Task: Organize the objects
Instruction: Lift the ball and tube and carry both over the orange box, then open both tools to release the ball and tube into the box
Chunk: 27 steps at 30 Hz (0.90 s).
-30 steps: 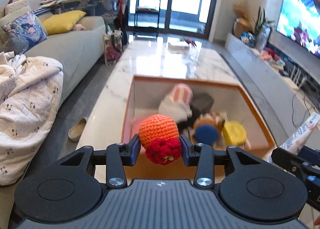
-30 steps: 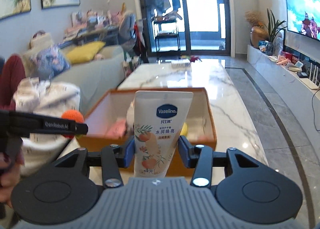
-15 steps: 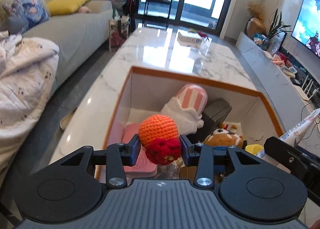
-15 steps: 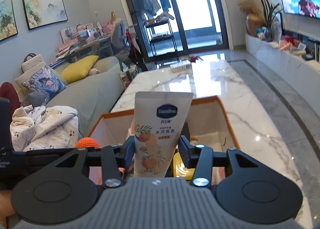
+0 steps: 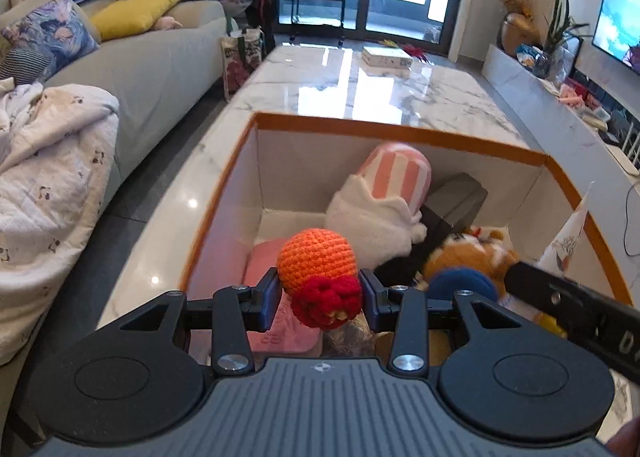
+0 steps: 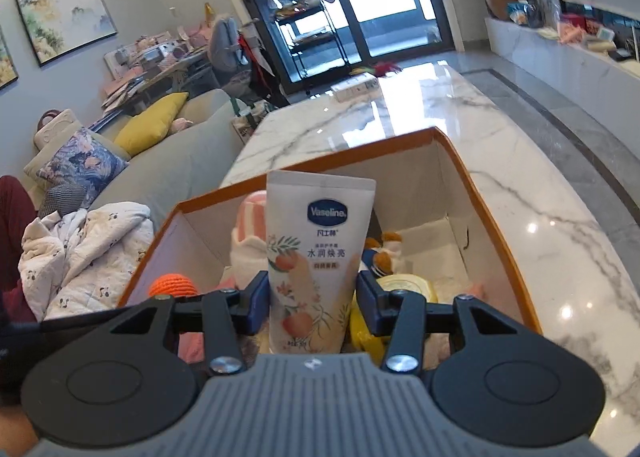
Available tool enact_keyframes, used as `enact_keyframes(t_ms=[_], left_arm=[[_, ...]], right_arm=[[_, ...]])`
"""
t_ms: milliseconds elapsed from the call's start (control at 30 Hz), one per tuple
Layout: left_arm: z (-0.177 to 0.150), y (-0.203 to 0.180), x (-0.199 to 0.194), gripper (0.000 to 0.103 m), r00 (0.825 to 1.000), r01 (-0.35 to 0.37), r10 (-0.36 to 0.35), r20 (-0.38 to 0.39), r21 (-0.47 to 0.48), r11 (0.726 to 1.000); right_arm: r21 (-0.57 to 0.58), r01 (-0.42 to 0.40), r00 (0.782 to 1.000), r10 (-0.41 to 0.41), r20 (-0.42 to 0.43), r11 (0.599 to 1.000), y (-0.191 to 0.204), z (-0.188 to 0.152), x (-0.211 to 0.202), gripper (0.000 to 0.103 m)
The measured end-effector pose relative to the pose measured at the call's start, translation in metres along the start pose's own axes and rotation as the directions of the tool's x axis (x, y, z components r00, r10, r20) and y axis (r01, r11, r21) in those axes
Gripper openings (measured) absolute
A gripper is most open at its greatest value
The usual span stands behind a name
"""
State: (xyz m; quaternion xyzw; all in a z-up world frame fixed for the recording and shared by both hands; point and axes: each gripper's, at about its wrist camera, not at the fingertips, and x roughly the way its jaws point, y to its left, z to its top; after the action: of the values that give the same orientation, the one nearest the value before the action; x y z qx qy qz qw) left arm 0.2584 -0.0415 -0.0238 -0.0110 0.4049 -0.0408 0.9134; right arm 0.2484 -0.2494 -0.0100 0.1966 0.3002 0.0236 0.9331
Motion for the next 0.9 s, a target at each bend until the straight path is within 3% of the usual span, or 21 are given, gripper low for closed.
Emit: enact_keyframes(t_ms=[233,900], left_arm=[[-0.007,0.001,0.02,0.047,0.997,0.003,-0.005,-0.076,-0.019,1.0],[-0.011,-0.007,0.02,0.048,0.997,-0.022,0.023,-0.078,0.021,1.0]], right_arm=[[0.025,0.011,1.0,-0.011,-0.027,1.0,-0.011,0.003,0.013,0.049],[-0.069,0.071,0.997,-0.072,-0.016,0.995,0.005,-0.008,0.019,0.05]])
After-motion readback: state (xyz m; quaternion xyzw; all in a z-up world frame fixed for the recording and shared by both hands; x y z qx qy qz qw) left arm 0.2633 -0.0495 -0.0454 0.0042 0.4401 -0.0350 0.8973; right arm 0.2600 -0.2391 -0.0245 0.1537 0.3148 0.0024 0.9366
